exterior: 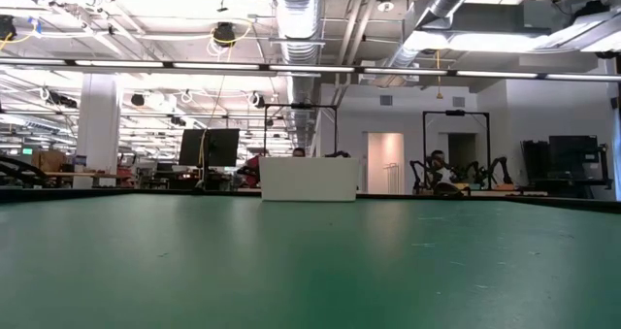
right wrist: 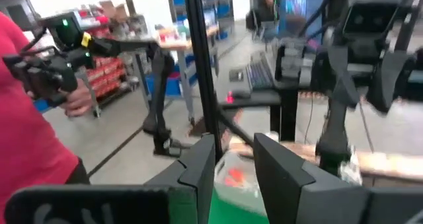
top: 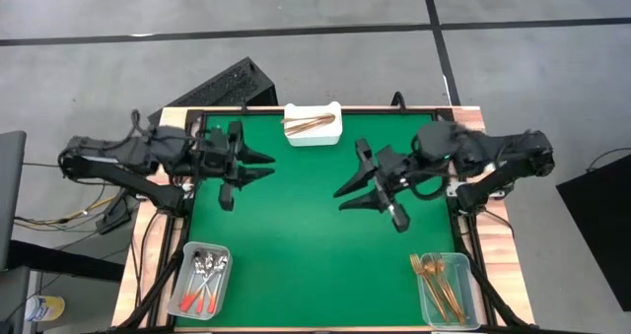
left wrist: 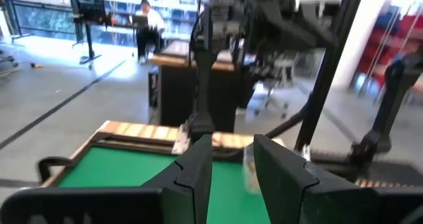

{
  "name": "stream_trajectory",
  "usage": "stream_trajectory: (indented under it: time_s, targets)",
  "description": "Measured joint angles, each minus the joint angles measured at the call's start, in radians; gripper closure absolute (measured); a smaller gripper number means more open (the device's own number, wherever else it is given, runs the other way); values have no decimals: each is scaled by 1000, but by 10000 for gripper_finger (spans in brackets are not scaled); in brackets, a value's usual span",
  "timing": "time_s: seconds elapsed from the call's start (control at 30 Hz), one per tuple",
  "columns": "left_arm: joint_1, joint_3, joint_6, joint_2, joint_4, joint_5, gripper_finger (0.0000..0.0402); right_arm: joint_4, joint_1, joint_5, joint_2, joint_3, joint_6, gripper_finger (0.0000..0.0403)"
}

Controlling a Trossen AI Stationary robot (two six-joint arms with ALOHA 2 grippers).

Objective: Sort silverware by color (type)
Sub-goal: Return to Home Position

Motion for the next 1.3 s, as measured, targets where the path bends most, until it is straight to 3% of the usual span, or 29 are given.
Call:
stream_trajectory:
  time_s: [0.13,0.27,0.43,0.67,0.77,0.87,0.97,1.03,1.17,1.3]
  targets:
    - [-4,-258,-82,-120,233,-19,304,64,-16,0,-30,-104,41,274]
    - [-4,-440,-158,-254,315,-74,304,174,-38,0,-78,-233,102,274]
    - [-5,-580,-191,-397,354,-82,304,352,-63,9,-158,-440,166,274]
    - [-5,-748,-269,-478,362,-112,304,364,-76,157,-265,-640,170,283]
    - [-6,-814,-317,-472,369,-114,304,308,-76,160,-272,-685,169,284]
    - [-6,-875,-336,-456,440,-116,304,144,-77,163,-262,-709,146,284]
    - [-6,-893,-308,-460,503,-118,305,42,-85,178,-239,-729,216,288]
    - [-6,-893,-270,-487,498,-145,308,123,-80,186,-244,-743,223,299]
    - [-5,-892,-188,-574,485,-203,319,308,-51,185,-317,-781,88,340]
    - [-5,-892,-156,-663,433,-224,332,379,-58,235,-417,-867,31,379]
